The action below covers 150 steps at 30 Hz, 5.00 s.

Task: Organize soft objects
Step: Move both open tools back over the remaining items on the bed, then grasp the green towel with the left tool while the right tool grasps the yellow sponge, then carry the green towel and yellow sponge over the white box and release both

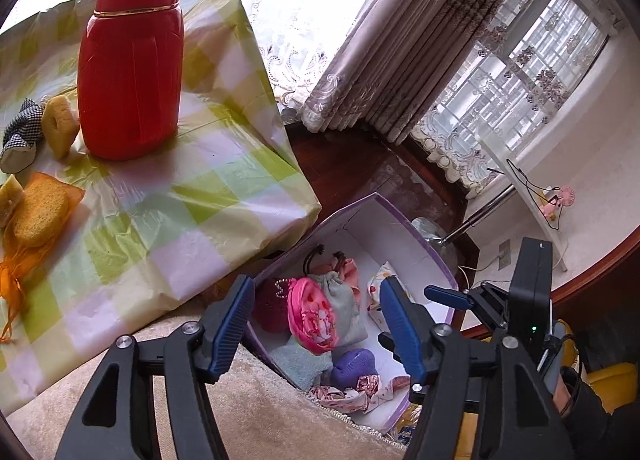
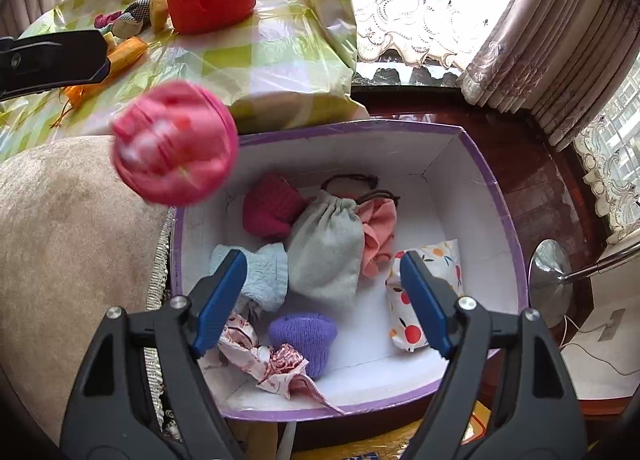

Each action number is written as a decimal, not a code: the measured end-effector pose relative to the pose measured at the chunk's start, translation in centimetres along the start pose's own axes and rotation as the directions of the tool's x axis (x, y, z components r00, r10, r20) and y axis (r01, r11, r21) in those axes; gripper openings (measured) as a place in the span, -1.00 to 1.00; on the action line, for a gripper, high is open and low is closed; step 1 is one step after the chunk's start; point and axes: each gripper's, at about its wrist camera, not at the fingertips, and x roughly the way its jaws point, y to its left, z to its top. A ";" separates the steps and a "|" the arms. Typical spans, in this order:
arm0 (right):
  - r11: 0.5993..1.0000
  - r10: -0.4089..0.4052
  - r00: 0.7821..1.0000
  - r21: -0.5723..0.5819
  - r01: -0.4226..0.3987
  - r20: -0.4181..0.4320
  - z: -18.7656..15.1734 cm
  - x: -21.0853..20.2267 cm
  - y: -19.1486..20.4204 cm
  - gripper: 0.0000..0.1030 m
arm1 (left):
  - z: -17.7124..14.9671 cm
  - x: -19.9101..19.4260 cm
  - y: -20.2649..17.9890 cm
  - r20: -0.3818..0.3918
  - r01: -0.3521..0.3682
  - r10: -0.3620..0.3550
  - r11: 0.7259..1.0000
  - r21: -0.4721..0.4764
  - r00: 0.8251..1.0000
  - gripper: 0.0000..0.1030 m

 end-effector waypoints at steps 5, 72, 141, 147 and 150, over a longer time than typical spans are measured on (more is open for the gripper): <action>0.999 0.038 0.999 0.035 -0.038 0.006 0.4 0.2 0.3 0.57 | -0.4 -0.9 2.0 0.018 -0.022 0.023 0.998 -0.062 1.000 0.28; 0.907 0.267 0.952 -0.373 -0.196 0.147 23.2 11.1 34.4 0.33 | 1.4 -8.5 35.1 0.127 -0.498 0.568 0.792 -0.352 0.814 0.28; 0.999 -0.001 0.969 0.031 -0.007 0.247 7.7 -1.2 5.6 0.04 | 2.2 -6.3 10.2 0.288 -0.217 0.227 0.974 -0.064 0.931 0.09; 0.995 -0.049 0.982 0.098 0.031 0.182 3.8 -1.3 1.1 0.04 | 2.6 -5.0 6.8 0.274 -0.181 0.173 0.983 0.005 0.946 0.09; 0.990 -0.070 0.987 0.135 0.051 0.143 2.0 -1.1 -0.7 0.05 | 2.7 -4.4 5.5 0.265 -0.163 0.148 0.986 0.036 0.953 0.09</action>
